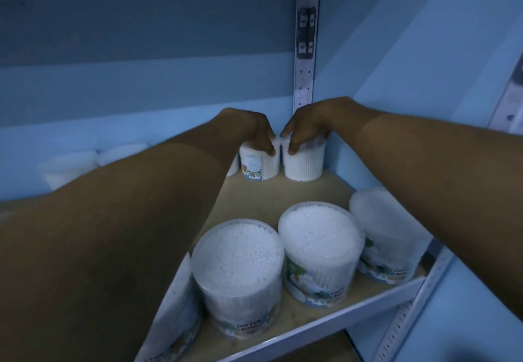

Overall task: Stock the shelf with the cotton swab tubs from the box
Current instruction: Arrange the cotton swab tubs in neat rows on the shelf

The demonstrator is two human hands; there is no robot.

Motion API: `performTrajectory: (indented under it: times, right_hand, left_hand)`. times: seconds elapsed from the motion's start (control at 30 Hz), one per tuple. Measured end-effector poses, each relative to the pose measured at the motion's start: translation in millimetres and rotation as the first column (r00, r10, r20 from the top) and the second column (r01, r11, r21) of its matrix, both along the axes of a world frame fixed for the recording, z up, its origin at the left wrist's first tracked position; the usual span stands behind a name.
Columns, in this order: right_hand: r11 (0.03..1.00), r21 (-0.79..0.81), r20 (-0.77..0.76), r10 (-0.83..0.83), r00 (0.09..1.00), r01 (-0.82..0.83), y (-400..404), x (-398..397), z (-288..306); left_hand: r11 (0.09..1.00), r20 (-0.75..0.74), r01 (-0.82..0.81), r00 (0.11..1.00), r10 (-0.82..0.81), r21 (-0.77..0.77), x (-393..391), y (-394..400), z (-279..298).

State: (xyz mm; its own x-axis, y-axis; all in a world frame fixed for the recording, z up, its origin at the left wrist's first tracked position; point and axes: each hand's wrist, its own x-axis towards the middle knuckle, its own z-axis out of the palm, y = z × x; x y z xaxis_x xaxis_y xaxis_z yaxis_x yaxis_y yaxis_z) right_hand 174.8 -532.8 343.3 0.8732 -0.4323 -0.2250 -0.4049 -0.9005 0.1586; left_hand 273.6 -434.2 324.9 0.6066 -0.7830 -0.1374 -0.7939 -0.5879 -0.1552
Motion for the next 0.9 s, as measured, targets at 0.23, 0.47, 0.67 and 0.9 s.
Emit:
performTrajectory:
  times: [0.23,0.47,0.67,0.9]
  right_hand:
    - [1.0,0.031,0.037,-0.003,0.999,0.001,14.1,-23.3,-0.4]
    - [0.997,0.071,0.029,0.04,0.999,-0.042,21.9,-45.3,5.3]
    - [0.992,0.122,0.029,0.04,0.999,-0.044,24.3,-56.9,7.6]
    - [0.986,0.166,0.043,0.001,0.999,-0.008,23.3,-62.4,13.6]
  left_hand:
    - [1.0,-0.027,-0.013,1.0,0.013,-0.021,-17.6,14.9,-1.7]
    - [1.0,-0.051,0.0,0.999,-0.001,-0.023,-39.5,33.0,3.0]
    - [0.999,-0.08,0.023,0.996,-0.025,-0.033,-62.9,54.7,9.8]
    - [0.999,-0.08,0.037,0.996,-0.036,0.019,-68.1,63.3,18.7]
